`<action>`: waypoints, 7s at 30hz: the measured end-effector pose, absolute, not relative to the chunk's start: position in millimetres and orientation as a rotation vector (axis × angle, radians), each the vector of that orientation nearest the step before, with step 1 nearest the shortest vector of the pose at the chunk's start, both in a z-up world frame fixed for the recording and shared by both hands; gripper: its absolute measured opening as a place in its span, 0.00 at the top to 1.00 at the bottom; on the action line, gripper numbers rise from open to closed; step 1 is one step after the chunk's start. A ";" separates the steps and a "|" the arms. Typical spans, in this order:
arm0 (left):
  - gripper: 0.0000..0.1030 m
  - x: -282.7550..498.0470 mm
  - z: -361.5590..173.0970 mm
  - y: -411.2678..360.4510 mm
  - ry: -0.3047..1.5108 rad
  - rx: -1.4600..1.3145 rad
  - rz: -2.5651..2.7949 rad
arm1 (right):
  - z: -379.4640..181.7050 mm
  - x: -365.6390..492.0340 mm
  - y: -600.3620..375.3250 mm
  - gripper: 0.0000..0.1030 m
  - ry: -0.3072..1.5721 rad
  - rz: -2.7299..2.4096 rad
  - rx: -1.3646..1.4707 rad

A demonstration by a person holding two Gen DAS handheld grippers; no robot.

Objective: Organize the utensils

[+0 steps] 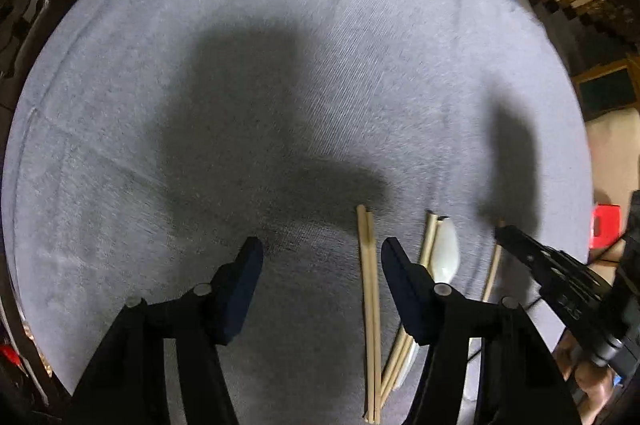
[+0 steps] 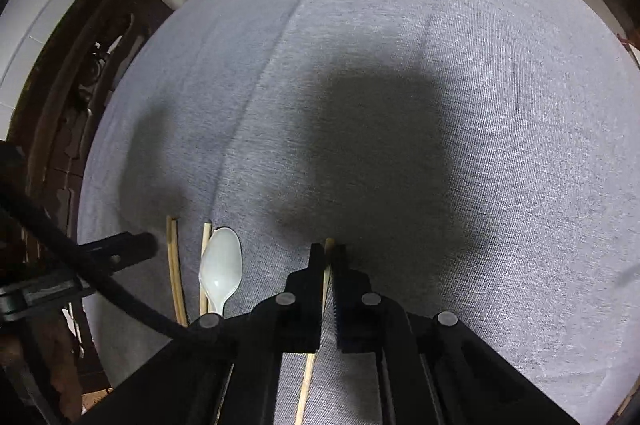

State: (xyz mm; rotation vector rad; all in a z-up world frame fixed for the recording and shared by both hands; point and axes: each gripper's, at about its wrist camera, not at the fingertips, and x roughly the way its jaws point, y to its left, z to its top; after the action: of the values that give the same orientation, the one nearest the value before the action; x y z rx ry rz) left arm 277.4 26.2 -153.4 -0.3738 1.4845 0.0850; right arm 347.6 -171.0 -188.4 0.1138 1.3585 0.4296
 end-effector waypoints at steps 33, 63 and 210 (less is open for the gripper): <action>0.39 293.8 -155.5 12.7 1.515 -0.230 0.162 | -187.8 357.7 -182.8 0.96 1.349 0.459 0.163; 0.52 224.9 -154.6 118.4 1.540 -0.330 0.172 | -188.4 355.7 -188.7 0.96 1.343 0.457 0.165; 0.92 298.9 -110.3 111.9 1.272 -0.255 0.120 | -169.6 420.2 -153.0 0.78 1.445 0.205 -0.080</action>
State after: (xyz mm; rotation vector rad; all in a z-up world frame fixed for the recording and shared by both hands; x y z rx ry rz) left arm 298.9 111.9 -110.3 -0.2550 1.2719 0.1202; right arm 420.2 -153.0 -169.6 -0.0799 1.4455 0.2054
